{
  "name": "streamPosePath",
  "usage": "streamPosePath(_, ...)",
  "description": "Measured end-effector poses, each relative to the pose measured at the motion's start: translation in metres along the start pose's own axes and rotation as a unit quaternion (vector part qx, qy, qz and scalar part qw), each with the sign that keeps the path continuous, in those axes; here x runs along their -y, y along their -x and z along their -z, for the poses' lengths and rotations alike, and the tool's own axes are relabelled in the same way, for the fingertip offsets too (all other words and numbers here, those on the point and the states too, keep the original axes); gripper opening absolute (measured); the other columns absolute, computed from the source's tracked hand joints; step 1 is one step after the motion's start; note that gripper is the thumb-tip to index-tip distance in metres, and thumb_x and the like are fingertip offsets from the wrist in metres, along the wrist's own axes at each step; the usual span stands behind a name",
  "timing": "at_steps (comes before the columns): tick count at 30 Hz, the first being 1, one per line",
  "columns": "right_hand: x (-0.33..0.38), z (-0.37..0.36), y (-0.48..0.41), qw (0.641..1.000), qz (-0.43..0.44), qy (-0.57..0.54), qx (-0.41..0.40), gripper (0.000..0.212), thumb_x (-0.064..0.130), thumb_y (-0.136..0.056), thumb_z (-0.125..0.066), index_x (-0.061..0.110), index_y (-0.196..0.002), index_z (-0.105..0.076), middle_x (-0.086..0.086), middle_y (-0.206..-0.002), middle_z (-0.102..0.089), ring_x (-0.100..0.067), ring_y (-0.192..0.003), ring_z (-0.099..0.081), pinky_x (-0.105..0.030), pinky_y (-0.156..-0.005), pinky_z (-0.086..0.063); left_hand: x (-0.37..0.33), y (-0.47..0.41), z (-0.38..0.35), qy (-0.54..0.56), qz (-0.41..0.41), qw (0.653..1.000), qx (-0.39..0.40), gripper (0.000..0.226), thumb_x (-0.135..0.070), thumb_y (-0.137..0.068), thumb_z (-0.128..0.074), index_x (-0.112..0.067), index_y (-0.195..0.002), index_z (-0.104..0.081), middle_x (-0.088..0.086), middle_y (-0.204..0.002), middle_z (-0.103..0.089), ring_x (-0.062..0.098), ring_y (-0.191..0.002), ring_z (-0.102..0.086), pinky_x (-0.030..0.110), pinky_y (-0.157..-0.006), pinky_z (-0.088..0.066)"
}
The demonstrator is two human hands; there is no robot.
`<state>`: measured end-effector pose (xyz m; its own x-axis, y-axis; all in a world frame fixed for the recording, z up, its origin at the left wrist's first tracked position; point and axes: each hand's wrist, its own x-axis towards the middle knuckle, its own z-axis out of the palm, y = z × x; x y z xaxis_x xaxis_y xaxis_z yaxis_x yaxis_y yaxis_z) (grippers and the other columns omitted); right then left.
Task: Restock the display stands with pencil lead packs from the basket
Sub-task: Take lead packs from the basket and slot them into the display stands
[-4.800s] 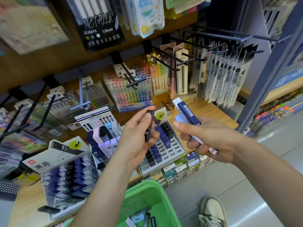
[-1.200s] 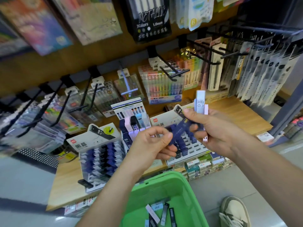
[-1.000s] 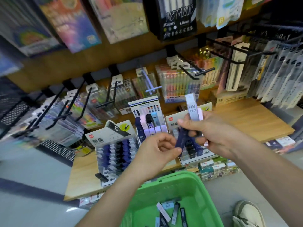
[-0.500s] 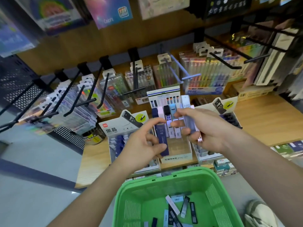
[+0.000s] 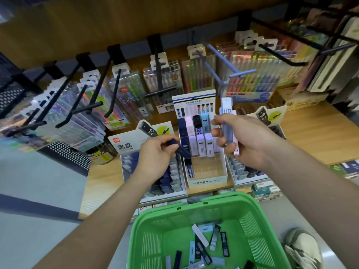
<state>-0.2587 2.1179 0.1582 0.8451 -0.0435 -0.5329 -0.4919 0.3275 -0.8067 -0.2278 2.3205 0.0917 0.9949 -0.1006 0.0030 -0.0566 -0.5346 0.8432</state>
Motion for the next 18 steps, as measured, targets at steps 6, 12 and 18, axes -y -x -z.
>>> streamPosePath(6,-0.001,0.002,0.0,0.999,-0.009,-0.033,0.0,0.014,0.008,-0.092,-0.056,0.005,-0.105,-0.061,-0.006,-0.071,-0.054,-0.012,-0.045,-0.048,-0.017,-0.031,-0.03,0.005,-0.006,-0.007,-0.126,-0.045,0.99,-0.052,0.018,-0.013,-0.086,-0.069,-0.025,-0.098,-0.072,-0.024,-0.076,-0.062,-0.004,-0.072,-0.06,0.014,-0.075,-0.049)
streamPosePath(12,-0.001,0.006,-0.001,0.999,-0.013,-0.028,-0.017,0.019,0.011,-0.093,-0.059,0.007,-0.112,-0.062,-0.007,-0.078,-0.052,-0.012,-0.045,-0.052,-0.017,-0.032,-0.033,0.002,-0.014,-0.011,-0.147,-0.078,0.984,-0.064,0.02,-0.015,-0.089,-0.066,-0.021,-0.107,-0.073,-0.005,-0.095,-0.07,0.007,-0.077,-0.058,0.021,-0.081,-0.049)
streamPosePath(18,0.0,0.01,-0.001,0.999,-0.009,-0.033,-0.02,0.023,0.013,-0.093,-0.063,0.008,-0.116,-0.062,-0.009,-0.086,-0.055,-0.012,-0.05,-0.063,-0.016,-0.035,-0.039,-0.011,-0.025,0.0,-0.093,-0.095,0.982,-0.136,0.023,-0.009,-0.09,-0.063,-0.021,-0.108,-0.071,-0.022,-0.092,-0.058,-0.003,-0.087,-0.051,0.001,-0.083,-0.036)
